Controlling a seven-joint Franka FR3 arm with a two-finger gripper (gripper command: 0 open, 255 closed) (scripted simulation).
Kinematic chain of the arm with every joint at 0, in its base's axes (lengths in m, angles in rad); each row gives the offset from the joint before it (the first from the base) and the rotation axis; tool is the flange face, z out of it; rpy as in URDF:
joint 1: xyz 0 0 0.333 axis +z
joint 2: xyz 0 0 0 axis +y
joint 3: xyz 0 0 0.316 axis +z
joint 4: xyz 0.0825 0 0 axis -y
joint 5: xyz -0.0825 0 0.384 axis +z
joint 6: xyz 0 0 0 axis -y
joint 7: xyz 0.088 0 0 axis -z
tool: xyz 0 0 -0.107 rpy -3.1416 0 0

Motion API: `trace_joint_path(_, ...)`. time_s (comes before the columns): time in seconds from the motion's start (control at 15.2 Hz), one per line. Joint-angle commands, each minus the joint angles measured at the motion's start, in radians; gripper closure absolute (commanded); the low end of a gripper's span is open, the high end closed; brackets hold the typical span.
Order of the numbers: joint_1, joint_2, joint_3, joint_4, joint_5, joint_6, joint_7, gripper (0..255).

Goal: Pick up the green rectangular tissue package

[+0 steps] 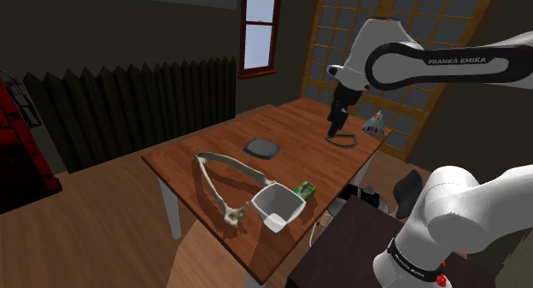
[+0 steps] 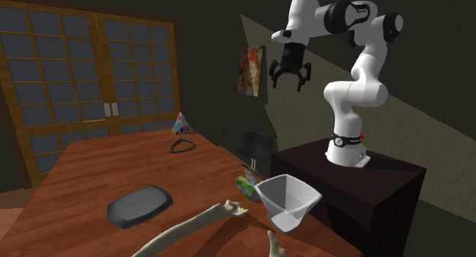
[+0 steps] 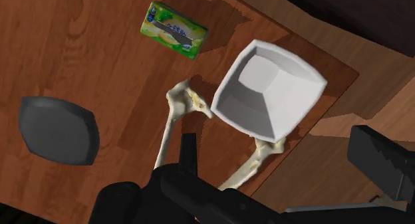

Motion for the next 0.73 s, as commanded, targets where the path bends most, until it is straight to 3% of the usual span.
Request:
trace_joint_path(0.0, 0.012, 0.039, -0.049, -0.027, -0.013, 0.055, -0.079, 0)
trace_joint_path(0.66, 0.110, 0.351, -0.305, -0.065, -0.007, 0.327, -0.492, 0)
